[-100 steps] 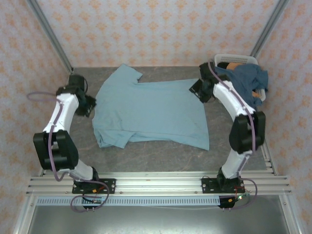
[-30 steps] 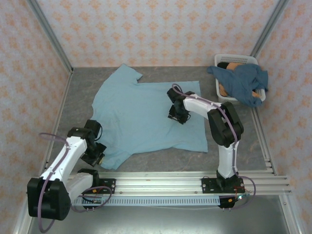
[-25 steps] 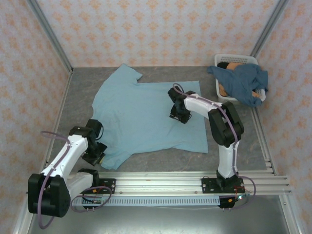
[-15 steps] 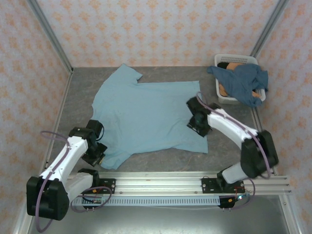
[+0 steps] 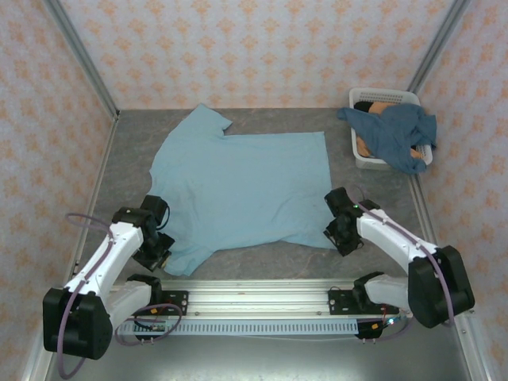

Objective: Fold and stack the t-shirts

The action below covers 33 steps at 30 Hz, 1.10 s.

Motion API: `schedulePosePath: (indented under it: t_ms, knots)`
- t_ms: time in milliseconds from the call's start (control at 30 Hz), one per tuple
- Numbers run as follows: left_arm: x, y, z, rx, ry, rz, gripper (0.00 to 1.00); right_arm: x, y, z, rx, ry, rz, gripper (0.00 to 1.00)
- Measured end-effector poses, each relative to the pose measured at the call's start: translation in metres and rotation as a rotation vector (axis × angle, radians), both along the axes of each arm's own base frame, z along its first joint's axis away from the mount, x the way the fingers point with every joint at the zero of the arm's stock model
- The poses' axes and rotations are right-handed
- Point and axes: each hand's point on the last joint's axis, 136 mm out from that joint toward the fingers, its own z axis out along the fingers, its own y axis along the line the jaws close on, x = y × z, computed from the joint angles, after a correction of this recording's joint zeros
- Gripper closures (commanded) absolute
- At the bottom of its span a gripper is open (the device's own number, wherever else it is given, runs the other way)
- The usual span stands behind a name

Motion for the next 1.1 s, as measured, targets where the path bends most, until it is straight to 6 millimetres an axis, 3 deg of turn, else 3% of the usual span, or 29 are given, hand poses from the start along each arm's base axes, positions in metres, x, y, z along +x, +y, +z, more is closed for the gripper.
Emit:
schedulePosePath:
  t_ms: [467, 633, 767, 967, 1100]
  knots:
    - [0.000, 0.000, 0.000, 0.000, -0.005, 0.008, 1.00, -0.013, 0.001, -0.007, 0.033, 0.033, -0.071, 0.55]
    - [0.000, 0.000, 0.000, -0.001, -0.005, 0.011, 1.00, -0.015, 0.003, -0.016, 0.040, 0.050, -0.106, 0.72]
    - [0.000, 0.000, 0.001, -0.002, -0.009, 0.011, 1.00, -0.018, -0.001, -0.016, 0.019, 0.071, -0.127, 1.00]
    - [-0.001, -0.006, 0.006, -0.037, -0.046, 0.051, 1.00, 0.007, -0.004, 0.002, -0.023, -0.004, -0.104, 1.00]
    - [-0.007, -0.010, 0.016, -0.064, -0.060, 0.091, 1.00, 0.010, -0.008, 0.015, -0.037, -0.045, -0.092, 1.00]
